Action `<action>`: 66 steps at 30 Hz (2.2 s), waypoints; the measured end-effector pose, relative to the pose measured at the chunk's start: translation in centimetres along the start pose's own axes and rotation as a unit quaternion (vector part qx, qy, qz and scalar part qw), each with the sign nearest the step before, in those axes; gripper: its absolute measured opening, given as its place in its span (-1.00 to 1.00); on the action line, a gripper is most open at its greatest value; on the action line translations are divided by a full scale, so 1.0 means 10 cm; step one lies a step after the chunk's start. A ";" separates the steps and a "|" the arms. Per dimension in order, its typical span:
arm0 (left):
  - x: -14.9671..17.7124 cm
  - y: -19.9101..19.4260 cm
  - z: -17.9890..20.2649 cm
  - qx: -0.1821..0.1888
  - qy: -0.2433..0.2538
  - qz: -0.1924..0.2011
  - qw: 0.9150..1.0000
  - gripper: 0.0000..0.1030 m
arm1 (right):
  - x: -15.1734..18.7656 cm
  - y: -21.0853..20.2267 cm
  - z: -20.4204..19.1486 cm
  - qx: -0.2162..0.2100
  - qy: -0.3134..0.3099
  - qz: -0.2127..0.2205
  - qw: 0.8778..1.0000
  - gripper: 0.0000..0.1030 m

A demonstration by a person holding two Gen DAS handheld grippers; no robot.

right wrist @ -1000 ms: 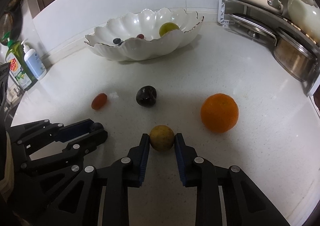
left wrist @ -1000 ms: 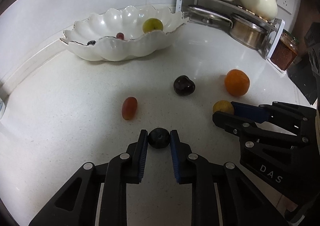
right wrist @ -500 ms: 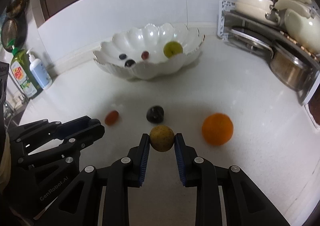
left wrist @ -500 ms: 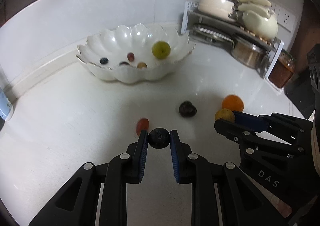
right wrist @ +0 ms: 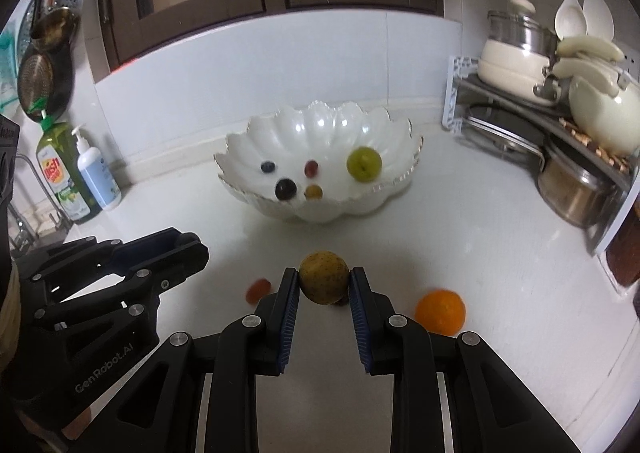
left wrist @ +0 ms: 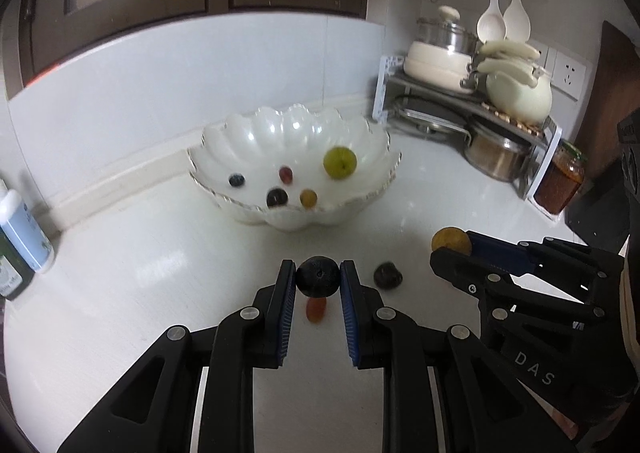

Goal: Organize fruits
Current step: 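Lift both held fruits and carry them toward the white bowl, then carry the black plum and olive-brown fruit over the white bowl with both tools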

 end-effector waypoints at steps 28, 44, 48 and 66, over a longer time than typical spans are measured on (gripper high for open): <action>-0.68 -0.21 -0.32 -0.023 -0.001 0.080 0.997 -0.55 | -0.76 -0.07 -0.21 0.006 -0.014 0.079 0.997 -0.47; -1.14 0.08 -0.46 -0.035 -0.012 0.079 0.996 -0.55 | -1.21 0.26 -0.05 0.008 0.003 0.069 0.998 -0.47; -1.23 0.20 -0.50 -0.034 -0.018 0.068 0.997 -0.55 | -1.31 0.35 -0.02 0.008 0.002 0.063 0.998 -0.47; -1.59 0.91 -0.64 -0.025 -0.041 -0.012 0.999 -0.56 | -1.71 1.01 0.22 0.008 0.010 0.000 1.000 -0.47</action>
Point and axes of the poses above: each gripper's, at about its wrist camera, not at the fingertips, and y roughly the way its jaws point, z to its right, x to its underside, the point moved 5 cm from there along y, roughly the way its jaws point, and after that the axes turned 1 degree about z, right-handed, at the moved point
